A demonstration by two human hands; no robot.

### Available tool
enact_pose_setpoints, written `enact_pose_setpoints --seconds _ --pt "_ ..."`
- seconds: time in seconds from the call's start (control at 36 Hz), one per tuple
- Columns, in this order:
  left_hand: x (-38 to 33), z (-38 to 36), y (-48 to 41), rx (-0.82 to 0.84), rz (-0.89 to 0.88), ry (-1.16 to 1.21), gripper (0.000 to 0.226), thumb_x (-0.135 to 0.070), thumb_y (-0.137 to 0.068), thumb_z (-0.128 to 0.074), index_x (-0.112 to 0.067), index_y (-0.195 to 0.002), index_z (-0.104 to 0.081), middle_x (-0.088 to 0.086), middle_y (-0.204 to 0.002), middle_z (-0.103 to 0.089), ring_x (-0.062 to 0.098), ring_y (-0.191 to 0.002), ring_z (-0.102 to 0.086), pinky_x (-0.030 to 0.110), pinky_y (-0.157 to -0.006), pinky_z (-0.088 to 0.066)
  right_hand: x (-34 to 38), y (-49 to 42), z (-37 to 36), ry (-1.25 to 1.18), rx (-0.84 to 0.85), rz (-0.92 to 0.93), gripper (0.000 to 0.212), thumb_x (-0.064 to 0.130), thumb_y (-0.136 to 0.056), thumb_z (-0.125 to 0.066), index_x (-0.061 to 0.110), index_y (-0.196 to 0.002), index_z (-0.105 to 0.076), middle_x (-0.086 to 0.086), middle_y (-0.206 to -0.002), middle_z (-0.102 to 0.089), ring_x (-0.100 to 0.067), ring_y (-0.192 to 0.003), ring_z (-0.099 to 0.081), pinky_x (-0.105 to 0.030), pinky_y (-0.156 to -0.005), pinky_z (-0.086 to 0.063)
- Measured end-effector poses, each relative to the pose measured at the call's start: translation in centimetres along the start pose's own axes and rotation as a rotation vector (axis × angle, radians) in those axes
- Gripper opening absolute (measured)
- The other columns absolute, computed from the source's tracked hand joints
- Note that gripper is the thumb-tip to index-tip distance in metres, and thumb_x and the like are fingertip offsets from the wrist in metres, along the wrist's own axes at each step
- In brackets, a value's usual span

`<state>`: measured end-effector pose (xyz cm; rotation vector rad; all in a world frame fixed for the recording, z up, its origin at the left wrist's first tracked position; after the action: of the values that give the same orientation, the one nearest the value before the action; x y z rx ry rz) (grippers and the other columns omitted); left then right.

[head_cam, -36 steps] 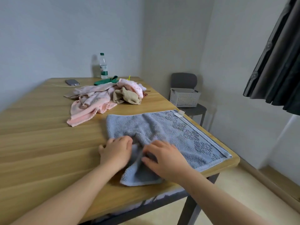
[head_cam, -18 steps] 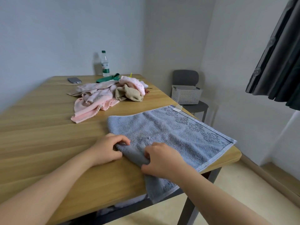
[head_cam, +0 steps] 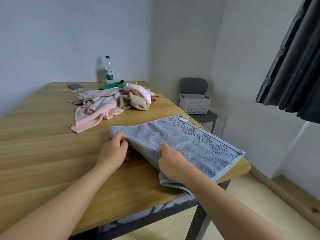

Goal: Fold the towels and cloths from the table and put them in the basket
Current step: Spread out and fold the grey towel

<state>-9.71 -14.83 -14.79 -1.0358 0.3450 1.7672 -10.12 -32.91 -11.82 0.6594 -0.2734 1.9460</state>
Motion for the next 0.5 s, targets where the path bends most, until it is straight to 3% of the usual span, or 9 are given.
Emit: enact_pose_setpoints --seconds 0.08,0.14,0.19,0.25,0.33,0.42,0.5 --pt "-0.1 0.3 -0.6 0.052 0.365 0.583 0.017 -0.012 -0.082 -0.047 -0.019 -0.067 -0.052 0.007 -0.082 -0.059 0.02 -0.065 -0.059 0.029 -0.051 -0.05 0.3 0.3 0.0 -0.026 -0.005 0.017 0.015 0.018 -0.094 -0.04 0.01 -0.106 -0.039 -0.003 -0.081 -0.046 -0.016 -0.066 -0.043 -0.026 -0.052 -0.031" --pt "0.1 0.4 -1.1 0.064 0.532 0.798 0.013 -0.013 -0.078 -0.049 -0.017 -0.065 -0.049 0.004 -0.081 -0.056 0.018 -0.068 -0.055 0.029 -0.052 -0.047 0.5 0.7 0.4 -0.036 -0.029 0.045 0.024 0.026 -0.09 -0.054 0.013 -0.102 -0.038 0.002 -0.075 -0.043 -0.011 -0.062 -0.04 -0.023 -0.049 -0.029" --pt "0.5 0.2 -1.6 0.042 0.559 0.748 0.012 -0.013 -0.082 -0.056 -0.018 -0.071 -0.052 0.006 -0.089 -0.056 0.017 -0.07 -0.053 0.028 -0.054 -0.042 0.9 1.0 0.4 -0.006 -0.034 0.08 0.033 0.028 -0.086 -0.062 0.012 -0.107 -0.041 0.004 -0.074 -0.042 -0.011 -0.061 -0.042 -0.022 -0.048 -0.03" --pt "0.7 -0.1 -1.8 0.009 0.509 0.67 0.011 -0.005 -0.083 -0.061 -0.016 -0.085 -0.06 0.009 -0.102 -0.057 0.018 -0.079 -0.052 0.026 -0.061 -0.04 1.4 1.1 0.1 0.072 -0.011 0.104 0.048 0.033 -0.082 -0.068 0.012 -0.117 -0.042 0.0 -0.082 -0.048 -0.019 -0.074 -0.05 -0.026 -0.054 -0.038" --pt "0.5 -0.4 -1.8 0.0 0.466 0.623 0.039 0.004 -0.081 -0.061 -0.013 -0.115 -0.06 0.006 -0.111 -0.053 0.018 -0.099 -0.044 0.025 -0.08 -0.033 2.1 1.2 -1.3 0.197 0.013 0.073 0.068 0.048 -0.074 -0.071 0.016 -0.124 -0.038 -0.009 -0.116 -0.047 -0.032 -0.105 -0.052 -0.039 -0.082 -0.048" --pt "0.5 -0.3 -2.0 0.011 0.45 0.588 0.048 0.007 -0.08 -0.057 -0.012 -0.123 -0.056 0.008 -0.12 -0.053 0.019 -0.105 -0.043 0.025 -0.087 -0.032 2.8 1.3 -2.4 0.362 0.028 0.03 0.061 0.047 -0.078 -0.066 0.018 -0.123 -0.037 -0.009 -0.123 -0.042 -0.033 -0.115 -0.044 -0.046 -0.086 -0.041" --pt "0.8 -0.2 -2.0 0.024 0.464 0.578 0.048 0.006 -0.079 -0.058 -0.013 -0.124 -0.057 0.005 -0.117 -0.053 0.023 -0.117 -0.046 0.025 -0.091 -0.034 3.5 1.4 -2.6 0.431 0.015 0.036 0.04 0.026 -0.087 -0.056 0.011 -0.121 -0.042 -0.012 -0.122 -0.047 -0.033 -0.117 -0.045 -0.046 -0.086 -0.042"
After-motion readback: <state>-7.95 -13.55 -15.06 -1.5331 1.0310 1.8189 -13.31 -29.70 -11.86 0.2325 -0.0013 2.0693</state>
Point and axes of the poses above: each hand's wrist, its own y-axis away from the middle knuckle, its own z-axis out of the back of the hand, x = y × z, the point moved 3 cm from there along -y, towards the middle knuckle
